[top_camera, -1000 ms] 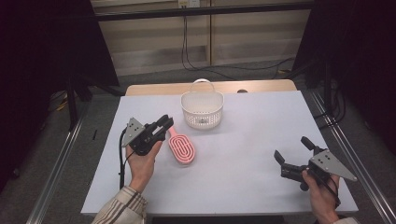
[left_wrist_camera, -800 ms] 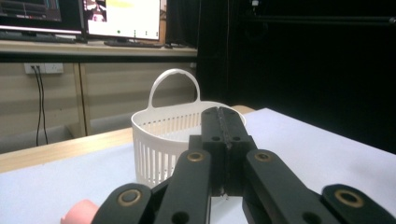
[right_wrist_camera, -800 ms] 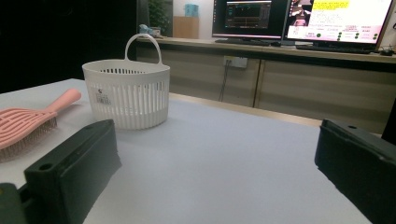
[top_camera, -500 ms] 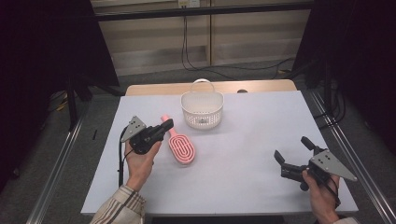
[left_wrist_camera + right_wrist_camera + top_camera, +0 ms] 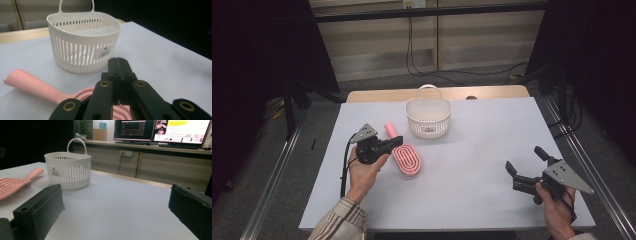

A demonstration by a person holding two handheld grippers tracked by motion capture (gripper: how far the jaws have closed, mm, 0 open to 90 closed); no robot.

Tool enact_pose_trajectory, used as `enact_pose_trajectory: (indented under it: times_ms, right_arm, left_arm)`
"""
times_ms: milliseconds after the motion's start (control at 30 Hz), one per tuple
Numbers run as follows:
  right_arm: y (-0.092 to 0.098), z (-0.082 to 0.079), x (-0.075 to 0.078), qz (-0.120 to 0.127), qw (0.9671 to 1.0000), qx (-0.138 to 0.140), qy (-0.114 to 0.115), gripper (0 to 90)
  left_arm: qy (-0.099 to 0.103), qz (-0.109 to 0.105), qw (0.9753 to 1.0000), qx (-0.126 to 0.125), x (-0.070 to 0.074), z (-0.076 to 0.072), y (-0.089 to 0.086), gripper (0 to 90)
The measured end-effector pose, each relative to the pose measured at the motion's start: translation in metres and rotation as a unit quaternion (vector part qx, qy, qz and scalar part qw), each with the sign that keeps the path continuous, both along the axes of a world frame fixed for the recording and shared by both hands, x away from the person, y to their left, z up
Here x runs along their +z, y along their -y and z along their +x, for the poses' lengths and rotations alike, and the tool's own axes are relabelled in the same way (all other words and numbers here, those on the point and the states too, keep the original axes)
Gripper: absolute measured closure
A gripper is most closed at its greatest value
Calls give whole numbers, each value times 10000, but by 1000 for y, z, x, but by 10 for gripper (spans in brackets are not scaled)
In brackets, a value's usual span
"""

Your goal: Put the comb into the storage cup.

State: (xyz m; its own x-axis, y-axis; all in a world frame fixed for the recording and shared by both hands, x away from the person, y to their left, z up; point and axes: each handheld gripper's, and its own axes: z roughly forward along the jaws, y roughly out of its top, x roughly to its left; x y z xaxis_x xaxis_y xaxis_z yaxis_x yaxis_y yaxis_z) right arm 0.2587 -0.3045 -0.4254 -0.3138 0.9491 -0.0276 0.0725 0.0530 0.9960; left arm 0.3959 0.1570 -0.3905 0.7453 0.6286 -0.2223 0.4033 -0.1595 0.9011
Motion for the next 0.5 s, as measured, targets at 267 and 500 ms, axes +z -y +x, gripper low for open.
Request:
enact_pose_trajectory:
  times_ms: [267, 500]
  right_arm:
    - [0, 0, 0, -9, 10000, -13, -17, 0]
    - [0, 1, -1, -21, 10000, 7, -30, 0]
  left_arm:
    - [-370, 255, 9989, -122, 6, 8, 8, 900]
    - [-962, 643, 9932, -105, -3, 25, 23, 900]
